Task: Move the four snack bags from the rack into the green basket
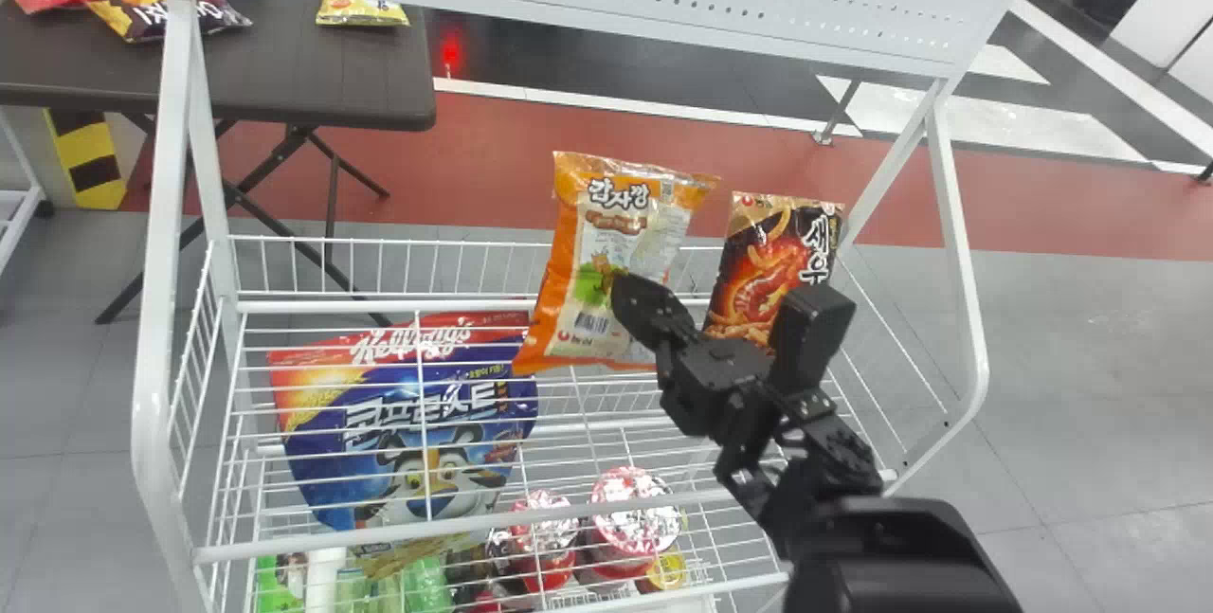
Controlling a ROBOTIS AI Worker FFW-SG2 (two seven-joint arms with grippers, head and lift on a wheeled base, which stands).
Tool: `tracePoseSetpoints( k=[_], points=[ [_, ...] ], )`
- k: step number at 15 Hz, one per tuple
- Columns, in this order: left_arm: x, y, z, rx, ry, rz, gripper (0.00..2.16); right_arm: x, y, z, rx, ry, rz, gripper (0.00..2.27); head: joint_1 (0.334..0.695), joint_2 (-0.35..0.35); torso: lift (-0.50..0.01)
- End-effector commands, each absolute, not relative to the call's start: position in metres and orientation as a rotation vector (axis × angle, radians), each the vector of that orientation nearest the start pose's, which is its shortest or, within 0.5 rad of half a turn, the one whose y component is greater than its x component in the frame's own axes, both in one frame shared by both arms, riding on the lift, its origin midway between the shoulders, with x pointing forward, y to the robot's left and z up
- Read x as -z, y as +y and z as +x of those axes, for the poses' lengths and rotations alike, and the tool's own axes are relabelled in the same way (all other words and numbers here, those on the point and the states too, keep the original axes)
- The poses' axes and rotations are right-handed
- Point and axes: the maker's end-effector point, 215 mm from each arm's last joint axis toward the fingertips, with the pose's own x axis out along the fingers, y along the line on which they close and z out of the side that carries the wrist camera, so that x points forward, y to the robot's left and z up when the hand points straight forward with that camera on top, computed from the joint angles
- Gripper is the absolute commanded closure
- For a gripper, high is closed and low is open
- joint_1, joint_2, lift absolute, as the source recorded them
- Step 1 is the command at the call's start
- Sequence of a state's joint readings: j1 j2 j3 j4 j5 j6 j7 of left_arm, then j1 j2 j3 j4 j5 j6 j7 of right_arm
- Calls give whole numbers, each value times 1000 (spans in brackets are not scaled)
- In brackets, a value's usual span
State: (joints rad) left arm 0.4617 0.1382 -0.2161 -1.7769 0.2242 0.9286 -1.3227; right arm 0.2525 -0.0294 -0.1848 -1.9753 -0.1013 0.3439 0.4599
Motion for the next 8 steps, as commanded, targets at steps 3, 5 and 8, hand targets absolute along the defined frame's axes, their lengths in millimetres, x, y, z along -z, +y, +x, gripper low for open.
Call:
tracePoseSetpoints(
  k=[3, 5, 8],
  points=[
    [483, -30, 133, 1423, 1023, -869, 1818, 365, -216, 391, -374, 420, 168, 2165, 695, -350, 0],
    [483, -30, 134, 1421, 1021, -870, 1818, 386, -208, 324, -413, 581, 246, 2165, 695, -350, 0],
    [483, -31, 135, 1419, 1018, -867, 1818, 430, -203, 252, -425, 808, 347, 2165, 695, -350, 0]
  ],
)
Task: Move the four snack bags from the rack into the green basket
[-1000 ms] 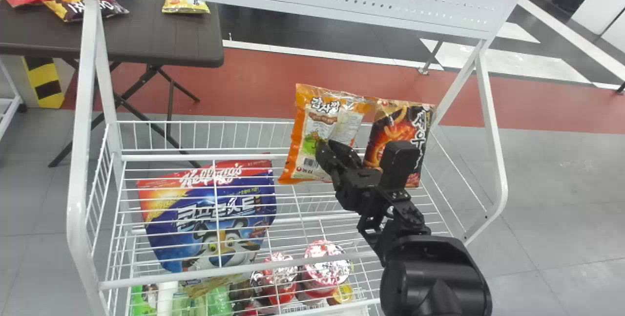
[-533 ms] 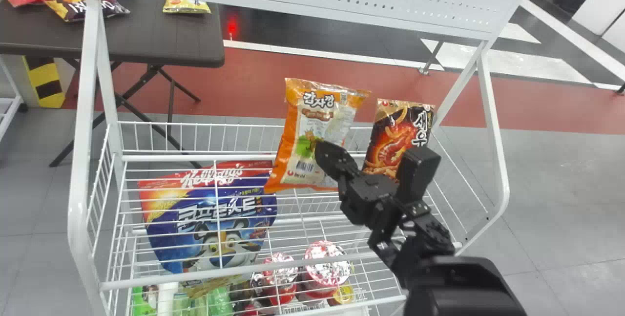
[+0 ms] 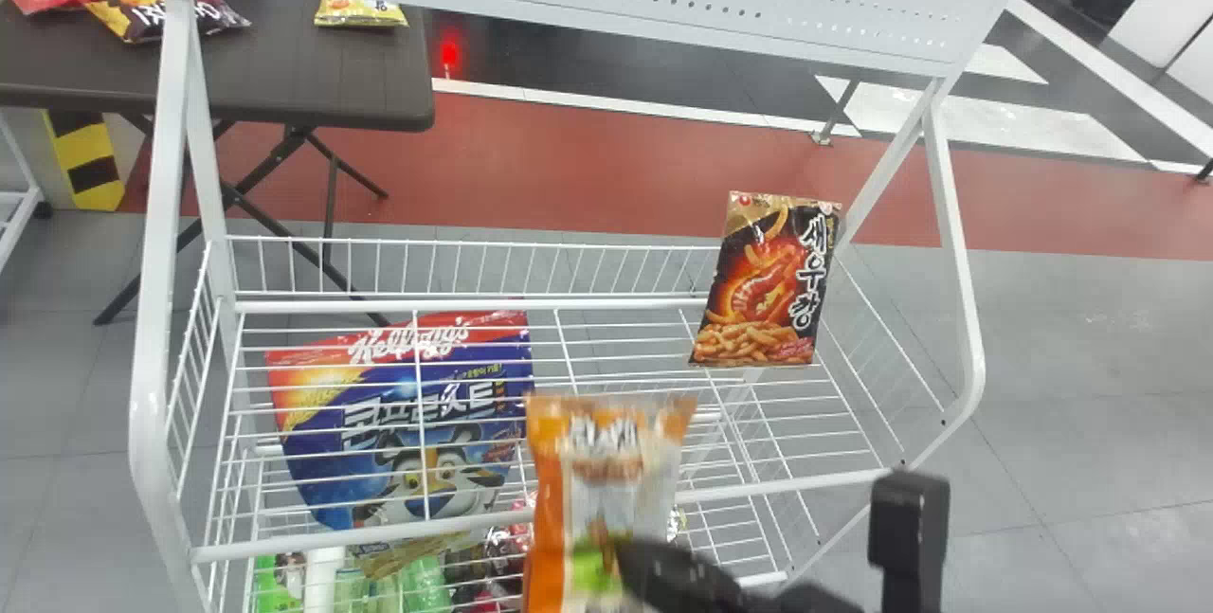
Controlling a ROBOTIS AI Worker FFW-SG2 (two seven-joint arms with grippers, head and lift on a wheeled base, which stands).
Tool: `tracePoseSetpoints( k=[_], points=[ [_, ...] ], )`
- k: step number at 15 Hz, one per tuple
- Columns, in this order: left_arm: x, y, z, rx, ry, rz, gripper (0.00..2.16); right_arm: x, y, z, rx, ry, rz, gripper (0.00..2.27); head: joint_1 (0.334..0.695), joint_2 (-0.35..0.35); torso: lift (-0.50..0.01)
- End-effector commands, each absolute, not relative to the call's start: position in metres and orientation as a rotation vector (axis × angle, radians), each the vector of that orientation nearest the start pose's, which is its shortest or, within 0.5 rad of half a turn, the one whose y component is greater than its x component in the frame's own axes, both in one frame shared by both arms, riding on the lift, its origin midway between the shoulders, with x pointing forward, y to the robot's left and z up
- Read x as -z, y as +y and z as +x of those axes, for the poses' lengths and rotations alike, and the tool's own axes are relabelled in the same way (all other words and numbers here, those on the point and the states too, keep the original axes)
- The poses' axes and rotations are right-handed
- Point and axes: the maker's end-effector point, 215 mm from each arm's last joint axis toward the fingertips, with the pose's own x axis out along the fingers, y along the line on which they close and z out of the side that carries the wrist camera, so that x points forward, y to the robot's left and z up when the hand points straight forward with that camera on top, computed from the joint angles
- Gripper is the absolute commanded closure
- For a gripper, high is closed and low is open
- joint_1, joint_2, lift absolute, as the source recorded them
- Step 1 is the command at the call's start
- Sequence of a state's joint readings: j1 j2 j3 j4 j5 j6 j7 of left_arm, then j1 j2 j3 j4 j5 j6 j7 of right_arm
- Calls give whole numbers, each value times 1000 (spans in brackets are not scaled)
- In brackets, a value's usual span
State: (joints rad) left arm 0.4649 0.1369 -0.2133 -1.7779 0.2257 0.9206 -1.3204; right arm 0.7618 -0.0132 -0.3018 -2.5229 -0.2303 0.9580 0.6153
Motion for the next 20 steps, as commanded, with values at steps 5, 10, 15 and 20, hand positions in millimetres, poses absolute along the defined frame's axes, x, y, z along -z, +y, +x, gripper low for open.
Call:
tracePoseSetpoints(
  k=[5, 10, 15, 20],
  points=[
    [483, -30, 135, 1416, 1019, -869, 1818, 507, -197, 174, -392, 1122, 430, 2165, 695, -350, 0],
    [483, -31, 135, 1417, 1017, -866, 1818, 543, -145, 129, -513, 1262, 418, 2165, 695, -350, 0],
    [483, -30, 132, 1419, 1016, -870, 1818, 568, -142, 140, -518, 1242, 292, 2165, 695, -350, 0],
    [482, -31, 132, 1421, 1009, -866, 1818, 581, -171, 160, -453, 1192, 206, 2135, 695, -350, 0]
  ],
)
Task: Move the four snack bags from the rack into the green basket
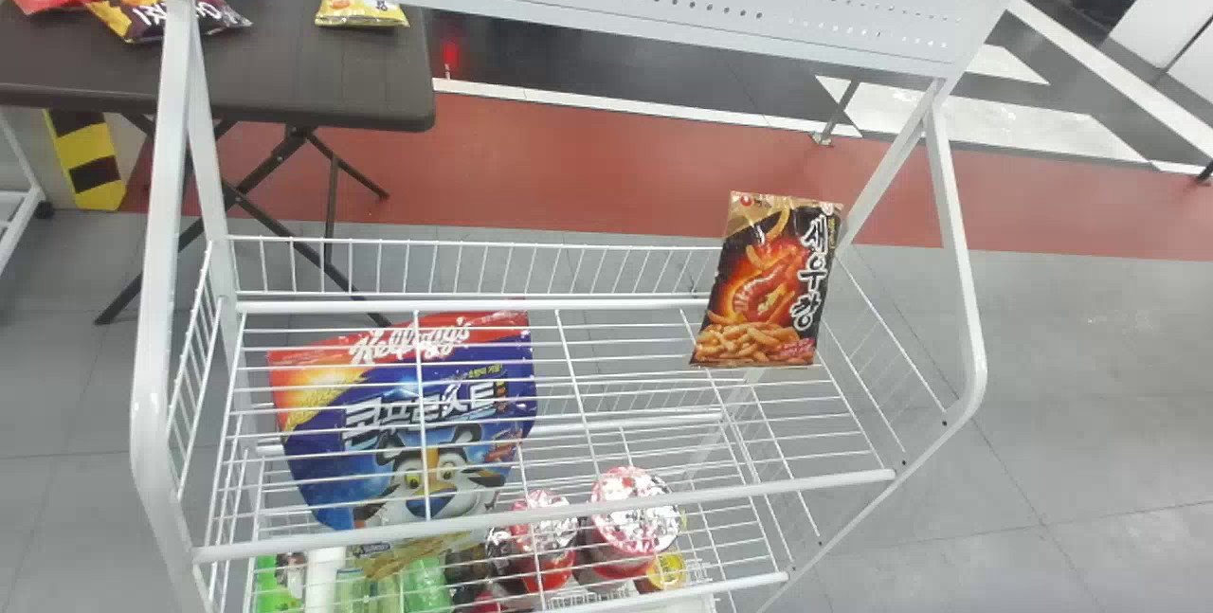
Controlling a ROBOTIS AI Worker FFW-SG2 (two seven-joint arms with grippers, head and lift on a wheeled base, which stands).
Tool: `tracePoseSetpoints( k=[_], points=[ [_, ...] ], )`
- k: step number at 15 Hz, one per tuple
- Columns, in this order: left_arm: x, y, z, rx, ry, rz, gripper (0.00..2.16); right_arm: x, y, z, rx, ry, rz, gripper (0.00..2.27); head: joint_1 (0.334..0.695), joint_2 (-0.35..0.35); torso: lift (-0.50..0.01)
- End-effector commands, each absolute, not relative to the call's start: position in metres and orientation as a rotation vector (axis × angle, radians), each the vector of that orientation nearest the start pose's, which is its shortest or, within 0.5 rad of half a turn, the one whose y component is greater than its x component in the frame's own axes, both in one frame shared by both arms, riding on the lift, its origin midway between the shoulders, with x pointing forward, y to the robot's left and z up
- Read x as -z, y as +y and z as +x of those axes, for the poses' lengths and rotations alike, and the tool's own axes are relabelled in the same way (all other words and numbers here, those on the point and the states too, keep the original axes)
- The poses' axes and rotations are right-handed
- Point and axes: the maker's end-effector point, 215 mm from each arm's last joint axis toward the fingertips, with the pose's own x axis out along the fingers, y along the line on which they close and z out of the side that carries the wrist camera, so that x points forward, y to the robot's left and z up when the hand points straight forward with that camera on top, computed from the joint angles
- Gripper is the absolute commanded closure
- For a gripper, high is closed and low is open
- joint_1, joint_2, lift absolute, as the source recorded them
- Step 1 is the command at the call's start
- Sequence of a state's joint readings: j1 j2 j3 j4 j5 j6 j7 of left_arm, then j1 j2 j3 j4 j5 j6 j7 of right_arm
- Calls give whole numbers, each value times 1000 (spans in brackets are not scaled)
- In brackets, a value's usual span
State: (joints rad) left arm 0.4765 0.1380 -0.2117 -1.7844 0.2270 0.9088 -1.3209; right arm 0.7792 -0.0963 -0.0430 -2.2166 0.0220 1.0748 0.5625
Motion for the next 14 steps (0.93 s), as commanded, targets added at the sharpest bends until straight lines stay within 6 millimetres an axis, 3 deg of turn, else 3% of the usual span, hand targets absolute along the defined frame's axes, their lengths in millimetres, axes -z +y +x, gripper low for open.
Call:
tracePoseSetpoints(
  k=[1, 2, 3, 6, 7, 9, 10, 12, 14],
  points=[
    [482, -30, 132, 1420, 1010, -864, 1818, 578, -169, 161, -460, 1179, 219, 1818, 695, -350, 0],
    [482, -31, 132, 1420, 1011, -864, 1818, 569, -168, 168, -477, 1135, 237, 842, 695, -350, 0],
    [482, -31, 132, 1419, 1009, -862, 1818, 562, -169, 171, -478, 1120, 247, 16, 695, -350, 0],
    [482, -30, 132, 1419, 1009, -864, 1818, 535, -180, 200, -460, 1007, 289, 29, 695, -350, 0],
    [482, -30, 131, 1419, 1009, -865, 1818, 522, -184, 218, -452, 930, 291, 53, 695, -350, 0],
    [480, -30, 130, 1422, 1008, -862, 1818, 470, -209, 285, -401, 635, 220, 53, 695, -350, 0],
    [480, -31, 129, 1423, 1009, -858, 1818, 444, -233, 320, -339, 503, 175, 56, 695, -350, 0],
    [481, -31, 126, 1424, 1014, -855, 1818, 408, -284, 379, -213, 346, 123, 56, 695, -350, 0],
    [481, -32, 123, 1424, 1018, -859, 1818, 396, -333, 428, -104, 277, 108, 60, 695, -350, 0]
  ],
)
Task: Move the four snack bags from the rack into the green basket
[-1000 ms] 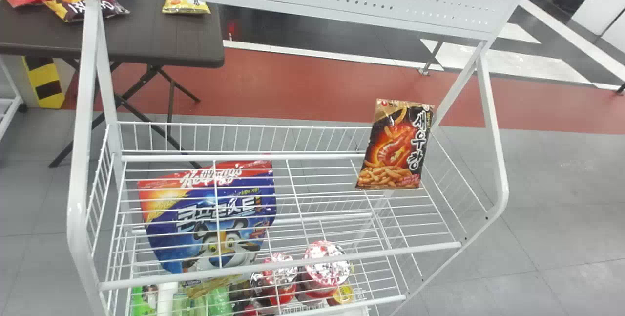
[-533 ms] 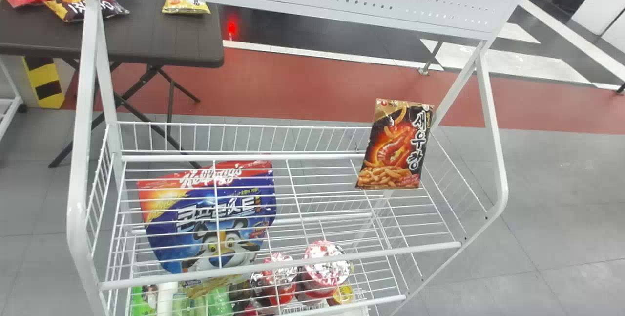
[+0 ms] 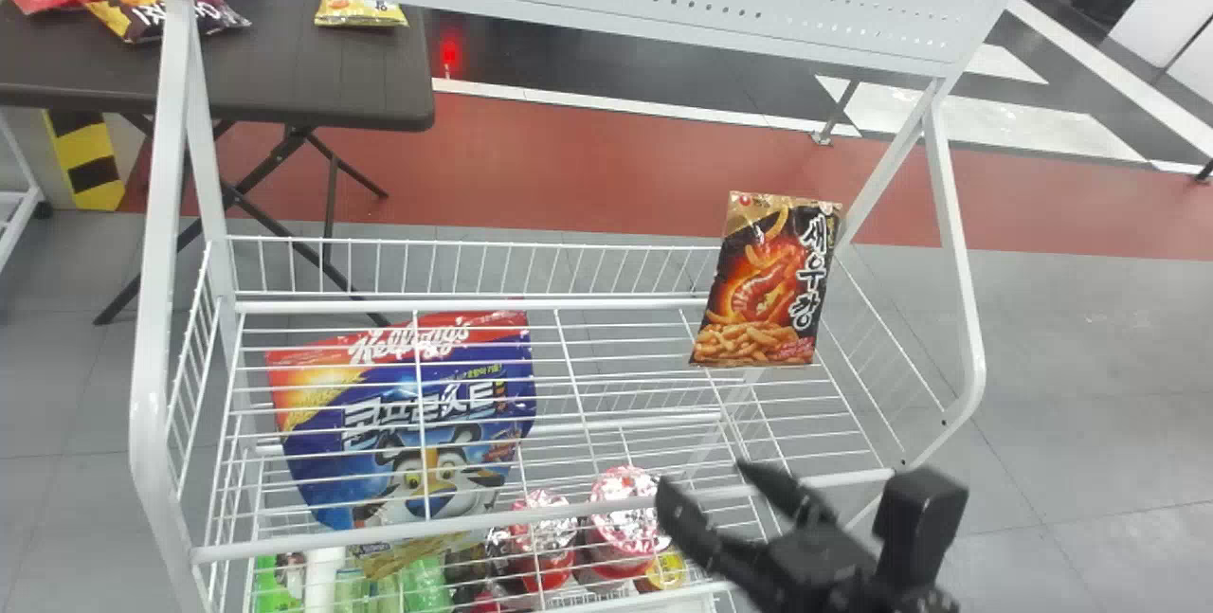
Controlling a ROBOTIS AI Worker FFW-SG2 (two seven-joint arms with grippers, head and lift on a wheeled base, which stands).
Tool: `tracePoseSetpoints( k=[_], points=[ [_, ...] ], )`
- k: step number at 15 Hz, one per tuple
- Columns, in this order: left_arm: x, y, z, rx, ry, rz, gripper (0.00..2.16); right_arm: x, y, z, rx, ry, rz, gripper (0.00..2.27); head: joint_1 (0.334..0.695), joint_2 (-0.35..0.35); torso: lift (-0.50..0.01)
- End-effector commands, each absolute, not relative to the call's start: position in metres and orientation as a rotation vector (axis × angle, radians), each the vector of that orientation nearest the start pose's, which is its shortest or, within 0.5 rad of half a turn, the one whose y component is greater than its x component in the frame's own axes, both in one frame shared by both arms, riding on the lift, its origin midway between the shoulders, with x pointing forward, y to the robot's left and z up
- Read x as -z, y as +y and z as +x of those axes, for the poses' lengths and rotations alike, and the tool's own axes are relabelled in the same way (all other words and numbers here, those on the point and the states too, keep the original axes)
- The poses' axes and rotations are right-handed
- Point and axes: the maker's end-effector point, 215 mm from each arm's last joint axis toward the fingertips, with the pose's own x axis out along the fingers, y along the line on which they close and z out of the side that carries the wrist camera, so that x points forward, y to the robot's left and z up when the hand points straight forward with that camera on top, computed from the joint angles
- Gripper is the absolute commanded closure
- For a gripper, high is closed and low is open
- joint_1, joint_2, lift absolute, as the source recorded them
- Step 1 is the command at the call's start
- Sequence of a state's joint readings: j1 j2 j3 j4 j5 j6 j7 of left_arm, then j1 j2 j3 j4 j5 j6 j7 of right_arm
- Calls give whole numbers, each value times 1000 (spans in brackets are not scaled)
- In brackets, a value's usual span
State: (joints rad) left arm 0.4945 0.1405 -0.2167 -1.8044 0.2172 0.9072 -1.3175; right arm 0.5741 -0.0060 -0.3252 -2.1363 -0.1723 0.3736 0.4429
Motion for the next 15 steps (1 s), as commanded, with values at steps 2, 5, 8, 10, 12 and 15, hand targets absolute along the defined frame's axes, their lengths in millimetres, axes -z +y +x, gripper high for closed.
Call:
tracePoseSetpoints(
  k=[2, 5, 8, 10, 12, 15],
  points=[
    [481, -33, 122, 1427, 1020, -859, 1818, 383, -375, 476, -14, 201, 88, 60, 695, -350, 0],
    [481, -34, 122, 1427, 1020, -857, 1818, 372, -427, 523, 89, 157, 83, 60, 695, -350, 0],
    [482, -34, 123, 1426, 1020, -853, 1818, 372, -441, 552, 86, 164, 86, 63, 695, -350, 0],
    [482, -33, 124, 1426, 1019, -851, 1818, 378, -441, 571, 93, 189, 62, 90, 695, -350, 0],
    [481, -32, 126, 1428, 1022, -850, 1818, 396, -446, 582, 95, 252, 55, 1025, 695, -350, 0],
    [480, -30, 132, 1427, 1017, -848, 1818, 411, -438, 569, 52, 285, 82, 2236, 695, -350, 0]
  ],
)
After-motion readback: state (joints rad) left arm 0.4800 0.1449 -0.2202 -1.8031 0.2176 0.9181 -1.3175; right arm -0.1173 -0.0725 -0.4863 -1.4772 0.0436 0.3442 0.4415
